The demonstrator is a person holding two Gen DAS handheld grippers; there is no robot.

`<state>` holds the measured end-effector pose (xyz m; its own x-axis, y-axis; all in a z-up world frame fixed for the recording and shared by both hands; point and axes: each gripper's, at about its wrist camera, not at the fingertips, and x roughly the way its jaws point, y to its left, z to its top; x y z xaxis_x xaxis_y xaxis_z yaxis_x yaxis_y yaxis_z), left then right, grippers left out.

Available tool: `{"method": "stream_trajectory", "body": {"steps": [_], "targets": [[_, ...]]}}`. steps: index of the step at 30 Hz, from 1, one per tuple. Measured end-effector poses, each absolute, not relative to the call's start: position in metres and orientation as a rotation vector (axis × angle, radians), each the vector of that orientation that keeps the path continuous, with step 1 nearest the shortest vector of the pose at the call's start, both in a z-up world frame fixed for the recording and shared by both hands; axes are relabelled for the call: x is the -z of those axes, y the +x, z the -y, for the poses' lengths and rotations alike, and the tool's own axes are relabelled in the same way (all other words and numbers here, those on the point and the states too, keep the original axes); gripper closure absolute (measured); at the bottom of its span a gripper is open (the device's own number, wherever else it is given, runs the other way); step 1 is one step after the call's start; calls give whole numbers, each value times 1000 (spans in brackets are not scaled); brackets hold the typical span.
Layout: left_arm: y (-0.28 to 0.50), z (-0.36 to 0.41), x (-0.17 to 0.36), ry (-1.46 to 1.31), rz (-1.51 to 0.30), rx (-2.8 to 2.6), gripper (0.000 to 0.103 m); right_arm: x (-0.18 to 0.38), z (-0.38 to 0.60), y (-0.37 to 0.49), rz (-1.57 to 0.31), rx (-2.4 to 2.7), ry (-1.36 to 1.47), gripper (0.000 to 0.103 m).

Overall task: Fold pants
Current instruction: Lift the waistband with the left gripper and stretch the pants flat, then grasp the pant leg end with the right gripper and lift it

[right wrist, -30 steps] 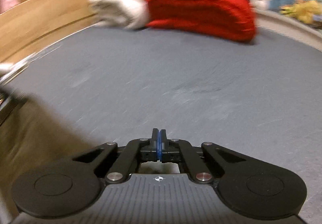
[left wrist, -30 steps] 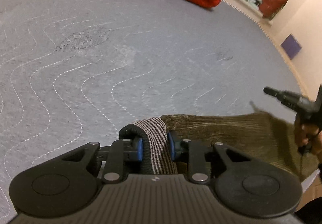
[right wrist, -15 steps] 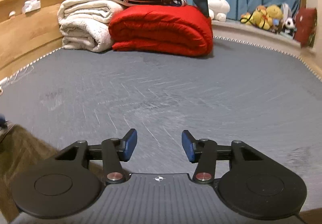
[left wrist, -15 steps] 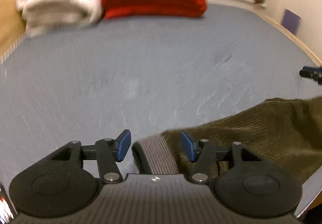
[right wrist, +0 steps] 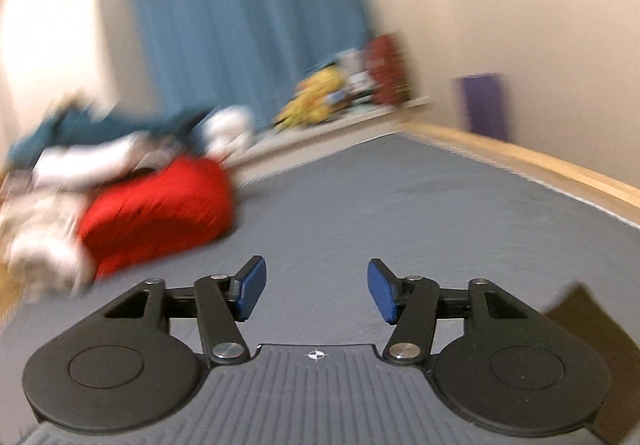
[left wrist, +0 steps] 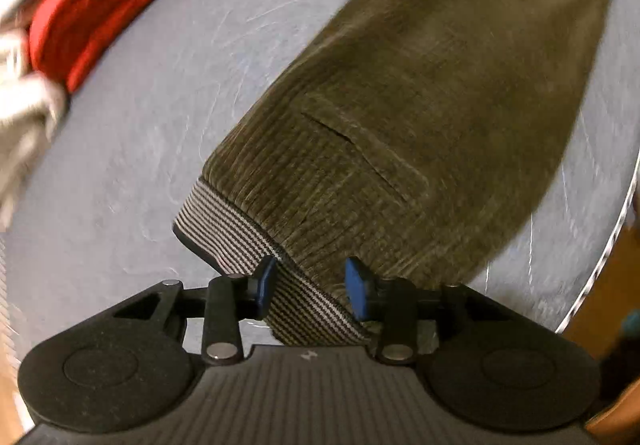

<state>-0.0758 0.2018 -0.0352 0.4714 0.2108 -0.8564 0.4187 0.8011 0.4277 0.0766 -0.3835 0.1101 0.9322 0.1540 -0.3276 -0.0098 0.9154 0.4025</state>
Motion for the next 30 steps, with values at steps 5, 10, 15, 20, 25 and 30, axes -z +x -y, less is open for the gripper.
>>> {"method": "stream_trajectory", "body": {"steps": [5,10,15,20,25,30], "targets": [[-63,-181,36,672,-1030,106,54,-105,468,36,-362,136,586,34],[-42,-149,17,535,-894,195,40,-56,526,1,-426,329,676,33],[-16,-115,1,327,-850,334,40,9,564,0,-562,441,710,34],[-1,-89,-7,241,-827,416,40,51,583,0,-623,502,768,34],[-2,-71,22,295,-951,456,40,78,594,21,-672,461,861,34],[11,-71,59,365,-1049,395,40,104,597,36,-705,460,937,36]]}}
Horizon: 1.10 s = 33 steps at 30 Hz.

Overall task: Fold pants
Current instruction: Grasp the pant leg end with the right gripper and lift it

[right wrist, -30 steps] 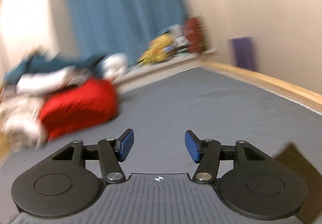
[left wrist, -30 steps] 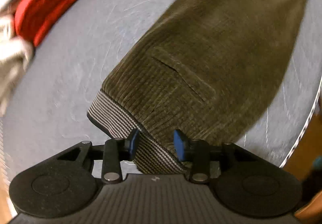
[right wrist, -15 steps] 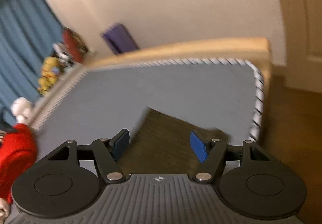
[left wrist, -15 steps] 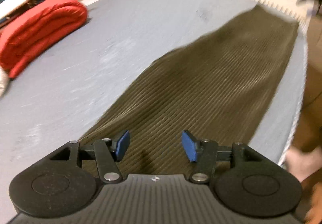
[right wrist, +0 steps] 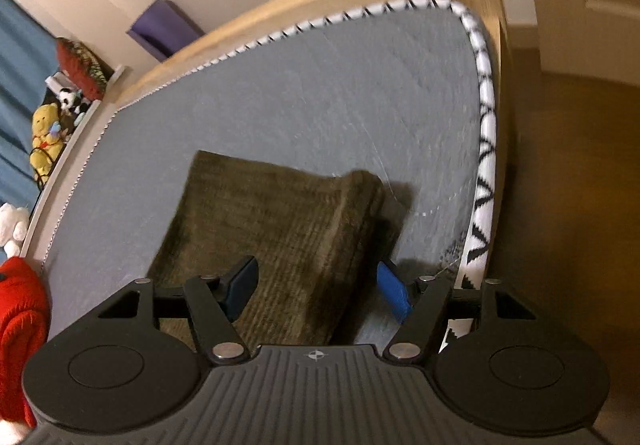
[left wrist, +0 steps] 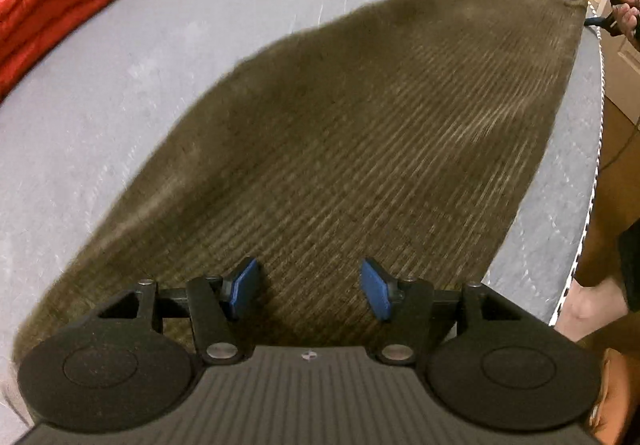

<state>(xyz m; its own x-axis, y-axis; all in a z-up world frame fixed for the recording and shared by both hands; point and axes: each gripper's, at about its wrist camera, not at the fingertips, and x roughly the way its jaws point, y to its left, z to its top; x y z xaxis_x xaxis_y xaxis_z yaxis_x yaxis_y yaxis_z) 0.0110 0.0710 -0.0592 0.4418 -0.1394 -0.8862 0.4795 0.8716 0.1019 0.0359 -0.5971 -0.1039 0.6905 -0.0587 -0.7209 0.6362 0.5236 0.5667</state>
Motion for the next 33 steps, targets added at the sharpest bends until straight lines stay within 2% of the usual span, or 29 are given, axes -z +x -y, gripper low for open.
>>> {"method": "stream_trajectory", "body": {"steps": [5,6,7,9,10,14,17,24,33], "targets": [[19,-72,60,338,-1058,403,39,115,603,40,-667,472,985,39],[19,-74,61,343,-1058,403,38,116,603,41,-665,477,982,47],[20,-73,62,348,-1058,403,37,117,602,41,-664,487,975,60],[21,-74,61,356,-1056,401,35,122,603,44,-671,493,960,80],[23,-72,63,359,-1054,399,34,123,603,45,-669,490,952,84],[26,-70,63,355,-1045,392,34,114,600,44,-635,487,943,87],[27,-71,61,343,-1036,381,34,86,584,45,-571,450,840,88],[30,-73,53,345,-987,321,34,-3,467,46,-420,263,250,88],[31,-81,48,335,-969,278,34,-34,319,24,-305,-73,-120,88]]}}
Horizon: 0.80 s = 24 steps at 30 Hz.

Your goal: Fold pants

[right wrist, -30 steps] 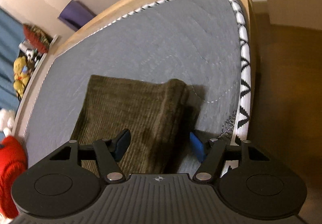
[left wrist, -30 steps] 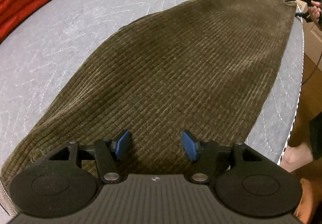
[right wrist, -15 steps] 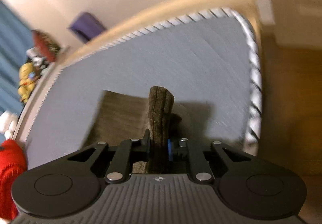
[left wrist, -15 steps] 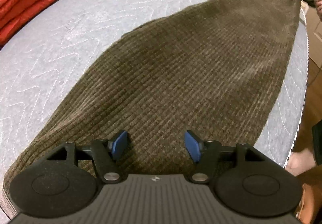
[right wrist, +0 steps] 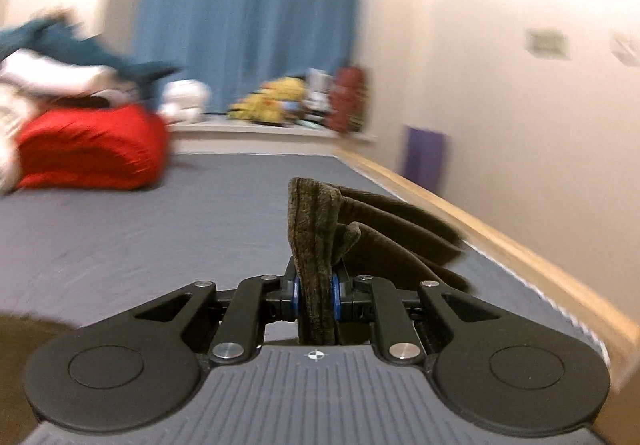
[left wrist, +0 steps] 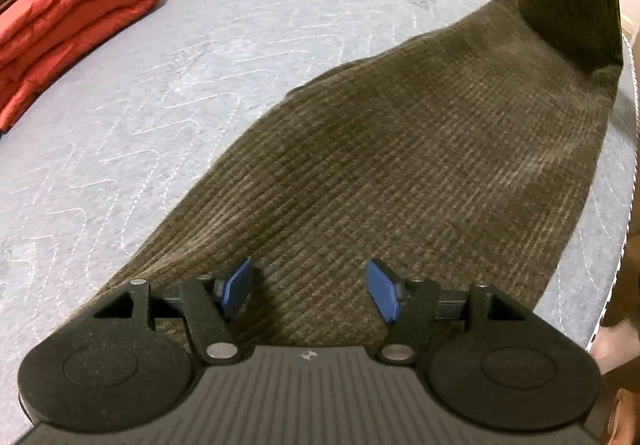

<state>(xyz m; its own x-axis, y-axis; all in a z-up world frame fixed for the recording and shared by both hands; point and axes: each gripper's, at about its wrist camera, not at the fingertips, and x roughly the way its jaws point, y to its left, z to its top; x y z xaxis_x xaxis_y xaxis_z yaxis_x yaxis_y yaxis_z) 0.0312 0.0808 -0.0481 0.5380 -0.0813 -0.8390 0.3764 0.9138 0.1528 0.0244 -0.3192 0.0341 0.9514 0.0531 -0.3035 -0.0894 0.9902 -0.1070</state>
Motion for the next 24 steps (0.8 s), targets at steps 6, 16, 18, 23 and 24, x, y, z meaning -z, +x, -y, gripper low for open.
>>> {"method": "stream_trajectory", "body": {"steps": [6,16,18,23,24], "targets": [[37,-94,39,264,-951,233,34,-17,207,-5,-299,-377,-329,88],[43,-105,30,153,-947,243,34,68,102,-69,-501,-819,-704,71],[44,-105,24,126,-928,262,34,63,103,-74,-497,-830,-690,69],[47,-97,13,86,-882,287,34,40,121,-88,-469,-935,-615,69],[47,-95,11,80,-872,291,34,28,125,-89,-447,-954,-587,69]]}}
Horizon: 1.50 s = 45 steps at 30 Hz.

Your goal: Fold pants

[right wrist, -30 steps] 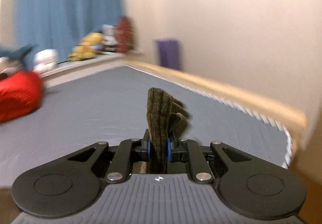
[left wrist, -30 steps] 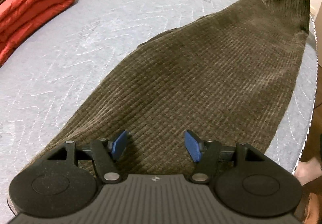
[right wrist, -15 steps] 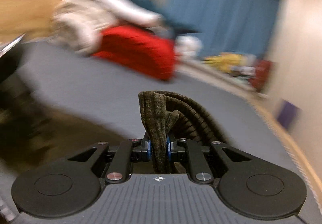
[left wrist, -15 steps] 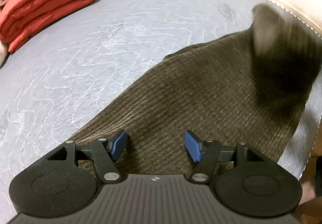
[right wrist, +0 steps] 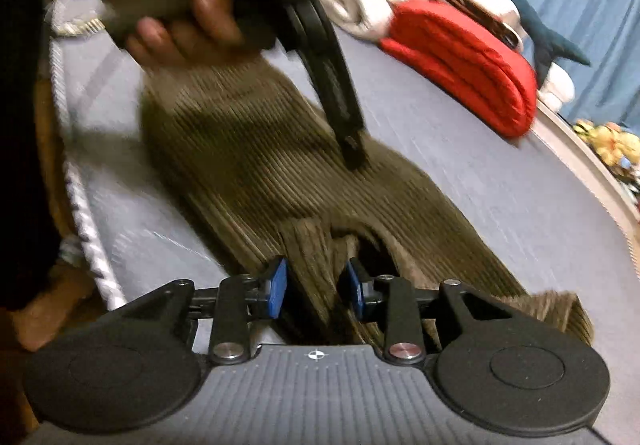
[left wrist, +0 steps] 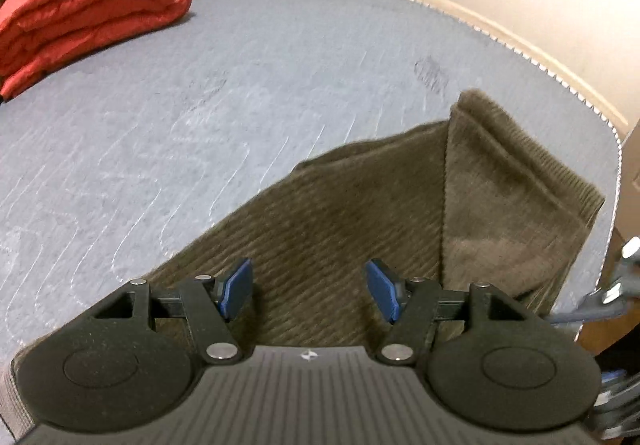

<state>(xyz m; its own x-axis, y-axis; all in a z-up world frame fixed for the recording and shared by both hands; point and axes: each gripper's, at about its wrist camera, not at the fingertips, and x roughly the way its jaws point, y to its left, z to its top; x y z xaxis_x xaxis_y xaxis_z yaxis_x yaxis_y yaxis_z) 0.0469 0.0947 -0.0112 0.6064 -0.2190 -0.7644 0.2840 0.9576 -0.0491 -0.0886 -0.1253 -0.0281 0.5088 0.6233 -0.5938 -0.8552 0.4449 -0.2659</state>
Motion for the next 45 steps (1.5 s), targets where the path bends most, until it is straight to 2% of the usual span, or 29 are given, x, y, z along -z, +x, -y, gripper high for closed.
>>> {"method": "stream_trajectory", "body": {"steps": [5,7,11,13,15,18,20,21,22,30,32,33,34,37,42,43,44,45], "targets": [[44,-89,3,43,-823,343,34,-24,183,-66,-398,-898,-333,67],[41,-84,0,41,-802,386,34,-31,207,-42,-441,-796,-230,57],[30,-64,-2,85,-755,477,34,-17,250,4,-610,-585,-32,44],[25,-50,-1,123,-726,526,34,-1,264,19,-702,-538,46,33],[18,-37,2,151,-710,578,34,17,271,31,-813,-514,102,29],[11,-17,6,197,-688,647,34,38,282,41,-970,-526,215,29],[6,-3,9,226,-681,694,30,45,285,44,-1043,-557,323,39],[3,3,11,239,-677,714,26,47,284,44,-1058,-580,362,68],[1,10,12,255,-669,731,23,45,282,45,-1065,-599,404,86],[3,50,14,323,-582,625,18,17,263,57,-965,-778,790,86],[14,48,15,303,-600,548,40,13,256,61,-948,-799,825,81],[22,44,16,282,-622,523,83,12,257,63,-943,-801,839,72],[31,38,18,257,-660,492,87,12,255,70,-938,-803,854,61],[53,5,21,131,-717,385,87,2,260,72,-901,-814,812,48],[77,-47,29,-88,-786,269,85,-17,267,71,-786,-685,562,41],[80,-54,33,-107,-801,236,75,-19,268,68,-766,-630,468,39],[84,-61,38,-125,-819,183,70,-19,268,65,-753,-571,372,36],[88,-69,40,-132,-829,136,59,-18,264,62,-753,-498,257,31]]}}
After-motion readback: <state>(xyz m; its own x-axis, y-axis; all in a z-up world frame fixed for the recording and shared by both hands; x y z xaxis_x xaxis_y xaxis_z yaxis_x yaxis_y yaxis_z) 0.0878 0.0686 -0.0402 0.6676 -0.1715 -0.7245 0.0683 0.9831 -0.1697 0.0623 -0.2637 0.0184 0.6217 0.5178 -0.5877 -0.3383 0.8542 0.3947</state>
